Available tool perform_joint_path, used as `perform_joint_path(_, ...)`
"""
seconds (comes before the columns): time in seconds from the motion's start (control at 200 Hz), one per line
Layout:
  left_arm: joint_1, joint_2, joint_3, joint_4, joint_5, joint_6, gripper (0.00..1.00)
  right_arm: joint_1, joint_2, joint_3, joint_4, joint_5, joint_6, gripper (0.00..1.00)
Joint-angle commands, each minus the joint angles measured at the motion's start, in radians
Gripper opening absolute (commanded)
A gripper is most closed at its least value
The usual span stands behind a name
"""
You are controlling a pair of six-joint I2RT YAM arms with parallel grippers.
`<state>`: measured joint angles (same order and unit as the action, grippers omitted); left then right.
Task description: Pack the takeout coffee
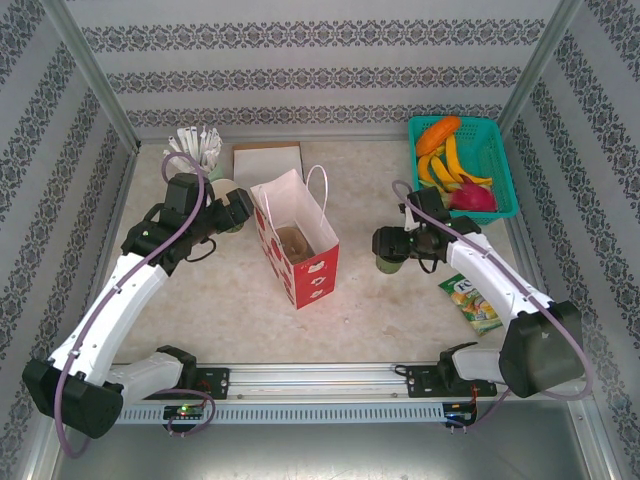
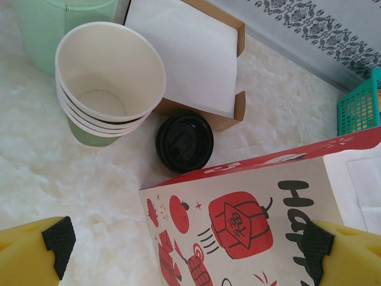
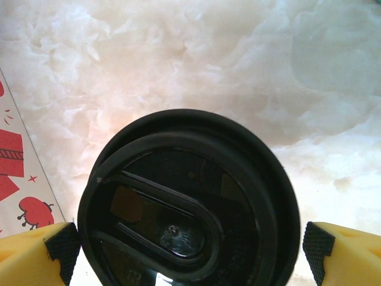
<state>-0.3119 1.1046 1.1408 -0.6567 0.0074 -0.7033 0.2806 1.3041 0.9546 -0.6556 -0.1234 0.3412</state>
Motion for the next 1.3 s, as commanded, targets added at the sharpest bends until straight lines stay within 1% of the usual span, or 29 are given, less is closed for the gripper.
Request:
perform_joint_path(0.0, 0.014, 0.004, 0.019, 0.003, -0.021, 0.023, 1.00, -0.008, -0.006, 0.052, -0.052, 0.004, -0.015, 0.98)
perform_joint_path(0.12, 0.014, 0.004, 0.019, -0.008, -0.044, 0.022, 1.00, -0.007, 0.015, 0.114, -0.145, -0.031, -0.039, 0.98)
perform_joint_path(0.22, 0.014, 0.005, 0.023, -0.021, -0.064, 0.021, 1.00, -0.007, 0.076, 0.206, -0.285, 0.008, -0.021, 0.98)
perform_joint_path(0.355, 0.014, 0.006, 0.027, -0.045, -0.081, 0.025, 1.00, -0.007, 0.168, 0.334, -0.455, 0.021, -0.034, 0.98)
perform_joint_path(0.585, 0.014, 0.001, 0.010, -0.056, -0.101, 0.024, 1.00, -0.008, 0.265, 0.446, -0.576, 0.023, -0.060, 0.98)
perform_joint_path(0.67, 0.014, 0.000, -0.001, -0.054, -0.109, 0.024, 1.00, -0.008, 0.288, 0.458, -0.588, 0.030, -0.057, 0.98)
perform_joint_path(0.874, 0.014, 0.002, -0.028, -0.039, -0.110, 0.021, 1.00, -0.008, 0.339, 0.475, -0.570, -0.034, -0.047, 0.98)
perform_joint_path(1.014, 0.014, 0.003, -0.040, -0.041, -0.119, 0.025, 1.00, -0.008, 0.358, 0.478, -0.564, -0.029, -0.047, 0.98)
perform_joint_path(1.184, 0.014, 0.006, -0.049, -0.040, -0.127, 0.028, 1.00, -0.008, 0.380, 0.481, -0.563, 0.006, -0.042, 0.98)
perform_joint_path(1.299, 0.014, 0.011, -0.054, -0.039, -0.128, 0.027, 1.00, -0.005, 0.386, 0.486, -0.558, -0.003, -0.040, 0.98)
